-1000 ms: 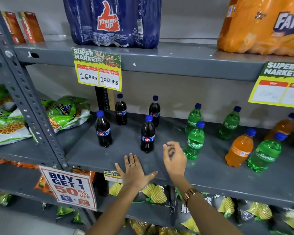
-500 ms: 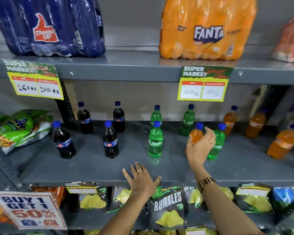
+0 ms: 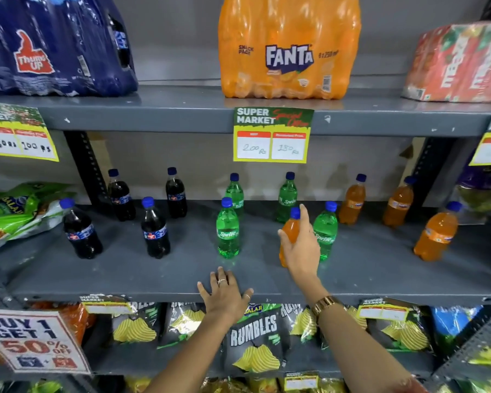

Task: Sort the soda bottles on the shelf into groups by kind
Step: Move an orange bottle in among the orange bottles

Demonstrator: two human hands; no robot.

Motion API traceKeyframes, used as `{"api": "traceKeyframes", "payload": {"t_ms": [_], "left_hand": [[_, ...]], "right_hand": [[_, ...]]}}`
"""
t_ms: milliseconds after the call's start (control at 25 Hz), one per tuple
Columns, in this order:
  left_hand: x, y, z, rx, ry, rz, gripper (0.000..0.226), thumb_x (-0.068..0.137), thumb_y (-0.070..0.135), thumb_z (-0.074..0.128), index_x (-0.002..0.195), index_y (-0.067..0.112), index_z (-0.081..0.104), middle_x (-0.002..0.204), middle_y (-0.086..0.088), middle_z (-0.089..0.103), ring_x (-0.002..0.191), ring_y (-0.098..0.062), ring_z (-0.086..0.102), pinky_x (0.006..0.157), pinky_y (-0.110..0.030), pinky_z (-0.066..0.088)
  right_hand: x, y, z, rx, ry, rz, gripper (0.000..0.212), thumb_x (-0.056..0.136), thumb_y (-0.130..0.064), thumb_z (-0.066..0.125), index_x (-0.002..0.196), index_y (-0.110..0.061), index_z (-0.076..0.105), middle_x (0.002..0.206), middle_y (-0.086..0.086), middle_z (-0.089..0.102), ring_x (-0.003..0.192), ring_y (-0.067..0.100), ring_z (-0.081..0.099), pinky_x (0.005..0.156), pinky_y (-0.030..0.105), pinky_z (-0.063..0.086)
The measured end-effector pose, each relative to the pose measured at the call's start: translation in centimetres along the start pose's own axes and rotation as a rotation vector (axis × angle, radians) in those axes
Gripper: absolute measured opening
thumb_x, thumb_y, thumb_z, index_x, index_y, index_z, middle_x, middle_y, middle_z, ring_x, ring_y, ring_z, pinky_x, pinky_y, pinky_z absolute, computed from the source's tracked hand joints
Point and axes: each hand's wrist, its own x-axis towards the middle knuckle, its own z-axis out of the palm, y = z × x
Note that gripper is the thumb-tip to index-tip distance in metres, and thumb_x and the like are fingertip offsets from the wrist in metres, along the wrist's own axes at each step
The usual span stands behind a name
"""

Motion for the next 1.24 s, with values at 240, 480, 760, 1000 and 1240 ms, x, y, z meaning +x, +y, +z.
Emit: {"api": "traceKeyframes", "payload": {"t_ms": [240, 480, 760, 1000, 1240], "left_hand": [[-0.8, 4.0, 2.0, 0.009, 0.058, 0.067, 0.075, 0.096, 0.057, 0.021, 0.150, 0.011, -0.005, 0.159, -0.008, -0.011, 0.145, -0.028, -0.013, 0.114, -0.059, -0.005], [-1.0, 8.5, 4.1, 0.071, 0.115, 0.178, 0.081, 0.093, 0.063, 0.017, 0.148, 0.012, -0.013, 0.157, -0.004, -0.022, 0.143, -0.020, -0.021, 0.113, -0.057, -0.011], [-0.9, 12.4, 5.5, 0.100, 0.136, 0.155, 0.081, 0.091, 0.066, 0.015, 0.150, 0.014, -0.006, 0.159, -0.003, -0.014, 0.145, -0.021, -0.017, 0.110, -0.063, -0.011], [-0.8, 12.5, 5.9, 0.110, 0.167, 0.175, 0.082, 0.090, 0.068, 0.018, 0.150, 0.017, -0.007, 0.159, -0.002, -0.013, 0.145, -0.023, -0.017, 0.111, -0.062, -0.009], [-0.3, 12.4, 6.1, 0.101, 0.143, 0.186, 0.083, 0.088, 0.071, 0.020, 0.149, 0.024, -0.010, 0.159, -0.002, -0.012, 0.145, -0.023, -0.018, 0.112, -0.060, -0.009]], "right_hand": [[-2.3, 3.8, -4.9, 0.035, 0.039, -0.075, 0.074, 0.082, -0.042, 0.061, 0.141, -0.030, 0.019, 0.114, 0.013, 0.063, 0.094, 0.034, 0.062, 0.080, 0.048, 0.052], [-1.3, 9.0, -10.7, 0.009, 0.154, -0.029, 0.075, 0.081, -0.038, 0.064, 0.141, -0.028, 0.021, 0.105, 0.012, 0.063, 0.085, 0.035, 0.064, 0.075, 0.046, 0.052], [2.7, 12.6, -14.0, -0.037, 0.113, 0.018, 0.075, 0.084, -0.034, 0.060, 0.143, -0.029, 0.014, 0.123, 0.014, 0.058, 0.090, 0.038, 0.061, 0.078, 0.047, 0.051], [6.1, 14.1, -13.7, -0.061, 0.079, 0.051, 0.077, 0.086, -0.030, 0.059, 0.144, -0.029, 0.010, 0.135, 0.014, 0.049, 0.098, 0.038, 0.059, 0.081, 0.050, 0.052], [8.3, 15.1, -12.6, -0.014, 0.092, 0.077, 0.079, 0.085, -0.028, 0.060, 0.143, -0.032, 0.007, 0.137, 0.015, 0.046, 0.117, 0.038, 0.050, 0.088, 0.051, 0.048]]}}
